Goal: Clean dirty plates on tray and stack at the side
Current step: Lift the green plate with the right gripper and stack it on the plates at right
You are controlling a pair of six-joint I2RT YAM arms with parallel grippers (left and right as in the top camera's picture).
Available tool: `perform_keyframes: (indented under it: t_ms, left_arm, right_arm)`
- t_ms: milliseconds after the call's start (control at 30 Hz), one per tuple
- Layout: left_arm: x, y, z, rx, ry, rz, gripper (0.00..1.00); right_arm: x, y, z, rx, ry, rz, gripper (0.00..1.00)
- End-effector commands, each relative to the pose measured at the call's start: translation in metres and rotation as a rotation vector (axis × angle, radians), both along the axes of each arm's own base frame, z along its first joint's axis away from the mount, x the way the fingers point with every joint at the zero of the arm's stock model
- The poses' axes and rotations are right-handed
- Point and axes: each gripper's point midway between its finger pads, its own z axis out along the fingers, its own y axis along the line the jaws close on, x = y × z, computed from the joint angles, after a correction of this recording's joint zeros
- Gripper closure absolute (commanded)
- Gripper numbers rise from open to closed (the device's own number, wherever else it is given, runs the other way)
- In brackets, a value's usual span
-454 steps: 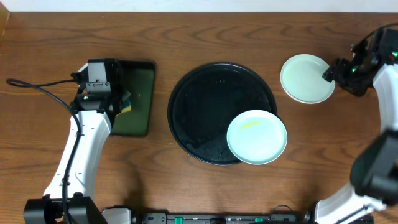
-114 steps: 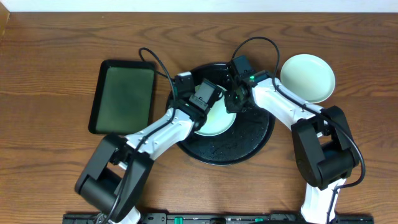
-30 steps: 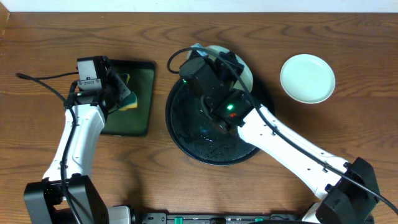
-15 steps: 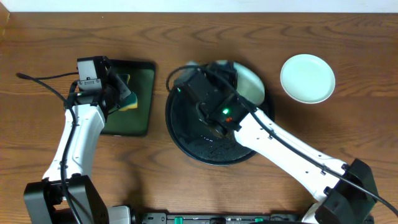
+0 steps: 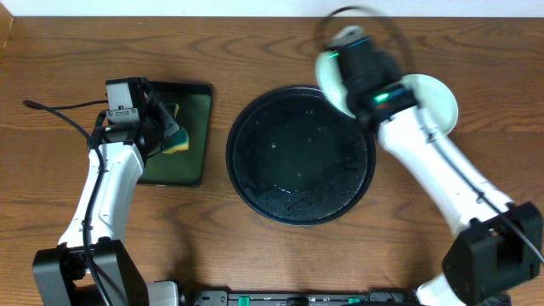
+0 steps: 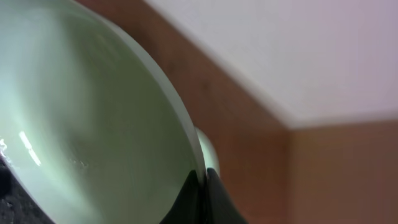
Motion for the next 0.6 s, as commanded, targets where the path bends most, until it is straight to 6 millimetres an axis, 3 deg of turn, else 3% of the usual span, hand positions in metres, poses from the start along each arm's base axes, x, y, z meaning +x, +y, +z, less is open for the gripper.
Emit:
perform_keyframes:
  t_ms: [0, 133, 300, 400, 567]
  left_arm:
    - [-0.001, 0.001, 0.0, 0.01, -0.001, -0.011, 0.92]
    - [-0.001, 0.001, 0.0, 0.01, -0.001, -0.011, 0.92]
    - [-0.001, 0.001, 0.0, 0.01, -0.001, -0.01, 0.92]
    - [0.0, 0.001, 0.0, 0.01, -0.002, -0.011, 0.92]
    - [0.0, 0.001, 0.001, 0.011, -0.005, -0.01, 0.92]
  right_arm:
    - [0.004, -0.042, -0.017, 0.464, 0.025, -0.173, 0.99]
    - [0.003, -0.106, -0.029, 0.695, 0.039, -0.317, 0.99]
    - [-0.005, -0.177, -0.042, 0.806, 0.004, -0.505, 0.99]
    - [-0.01, -0.204, -0.059, 0.811, 0.018, -0.578, 0.99]
    - [-0.012, -0.22, -0.094, 0.812, 0.072, -0.643, 0.99]
